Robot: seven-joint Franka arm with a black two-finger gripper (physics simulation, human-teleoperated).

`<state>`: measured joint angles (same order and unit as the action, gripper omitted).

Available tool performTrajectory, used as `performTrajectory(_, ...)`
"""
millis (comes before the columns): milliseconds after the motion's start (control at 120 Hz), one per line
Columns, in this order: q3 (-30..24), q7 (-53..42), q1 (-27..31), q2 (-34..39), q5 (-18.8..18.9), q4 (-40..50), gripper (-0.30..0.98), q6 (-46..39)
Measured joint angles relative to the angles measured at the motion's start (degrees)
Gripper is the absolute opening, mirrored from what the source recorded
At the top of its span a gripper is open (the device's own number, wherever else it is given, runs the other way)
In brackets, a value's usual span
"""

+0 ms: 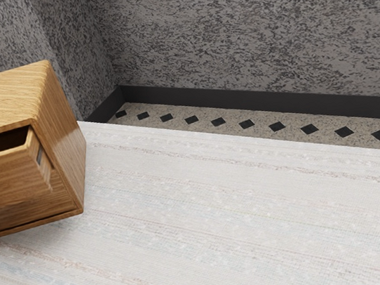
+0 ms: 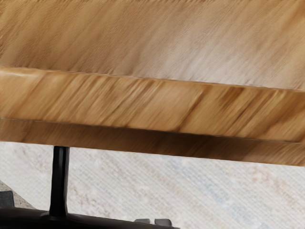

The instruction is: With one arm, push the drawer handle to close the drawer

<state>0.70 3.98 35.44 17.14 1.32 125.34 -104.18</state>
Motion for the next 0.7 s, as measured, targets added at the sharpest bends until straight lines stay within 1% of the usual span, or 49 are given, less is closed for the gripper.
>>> performTrajectory(483,0.0,-0.43,-0.28,-6.75,0.69,-5.46,-0.1,-0.99)
performTrajectory(700,0.0,-1.01,-0.62,-8.56,0.62,-8.02,-0.1,-1.24)
